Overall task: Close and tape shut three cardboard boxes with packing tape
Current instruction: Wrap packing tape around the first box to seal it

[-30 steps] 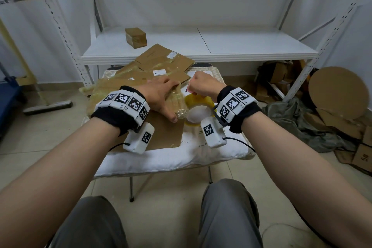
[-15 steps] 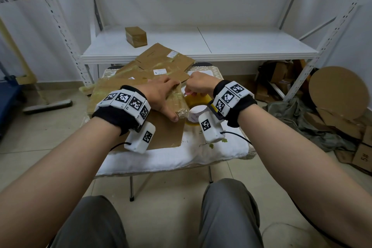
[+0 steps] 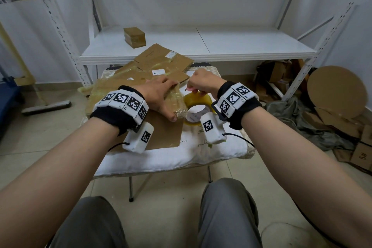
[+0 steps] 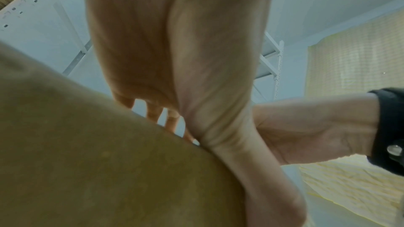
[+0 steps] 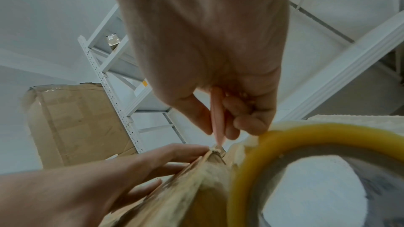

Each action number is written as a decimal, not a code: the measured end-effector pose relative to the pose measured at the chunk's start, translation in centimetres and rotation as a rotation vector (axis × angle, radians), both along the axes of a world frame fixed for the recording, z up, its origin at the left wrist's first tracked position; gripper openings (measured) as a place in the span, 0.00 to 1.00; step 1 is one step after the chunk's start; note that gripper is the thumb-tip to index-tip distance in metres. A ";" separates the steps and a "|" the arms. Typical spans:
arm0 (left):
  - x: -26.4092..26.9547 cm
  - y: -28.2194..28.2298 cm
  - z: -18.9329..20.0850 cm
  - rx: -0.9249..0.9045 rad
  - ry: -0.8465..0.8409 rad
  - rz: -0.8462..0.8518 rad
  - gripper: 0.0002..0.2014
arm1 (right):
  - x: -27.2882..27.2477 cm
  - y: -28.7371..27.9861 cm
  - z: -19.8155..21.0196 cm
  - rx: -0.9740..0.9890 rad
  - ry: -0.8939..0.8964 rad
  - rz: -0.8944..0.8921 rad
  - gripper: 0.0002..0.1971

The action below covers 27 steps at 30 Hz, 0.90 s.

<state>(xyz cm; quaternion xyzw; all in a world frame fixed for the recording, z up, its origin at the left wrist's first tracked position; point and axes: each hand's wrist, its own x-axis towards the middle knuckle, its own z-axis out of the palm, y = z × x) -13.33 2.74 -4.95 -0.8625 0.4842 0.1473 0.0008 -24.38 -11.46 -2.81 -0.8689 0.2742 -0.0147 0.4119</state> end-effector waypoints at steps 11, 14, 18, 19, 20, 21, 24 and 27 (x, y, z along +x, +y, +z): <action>-0.6 -0.1 0.4 0.042 -0.080 -0.129 0.50 | -1.8 -2.5 -3.0 -0.020 -0.261 -0.085 0.20; -0.8 -0.1 0.6 0.075 -0.119 -0.173 0.48 | -2.0 -2.8 -3.4 -0.049 -0.095 0.087 0.15; -1.6 -0.3 0.7 0.150 -0.193 -0.159 0.53 | -2.3 -3.2 -3.8 -0.216 0.118 0.241 0.36; -1.9 -0.3 0.5 0.163 -0.217 -0.155 0.56 | -2.4 -3.2 -3.9 -0.276 0.111 0.254 0.38; -2.3 -0.3 0.4 0.177 -0.249 -0.146 0.58 | -2.5 -3.1 -3.9 -0.334 0.095 0.267 0.38; -3.0 -0.3 0.2 0.190 -0.292 -0.134 0.60 | -2.5 -2.9 -3.9 -0.371 0.083 0.265 0.37; -6.0 -1.2 -0.3 0.195 -0.457 -0.064 0.57 | -2.3 -2.7 -4.3 -0.386 0.039 0.225 0.30; -9.0 -2.7 -0.9 0.129 -0.495 0.053 0.47 | -2.2 -2.5 -4.5 -0.390 0.023 0.203 0.27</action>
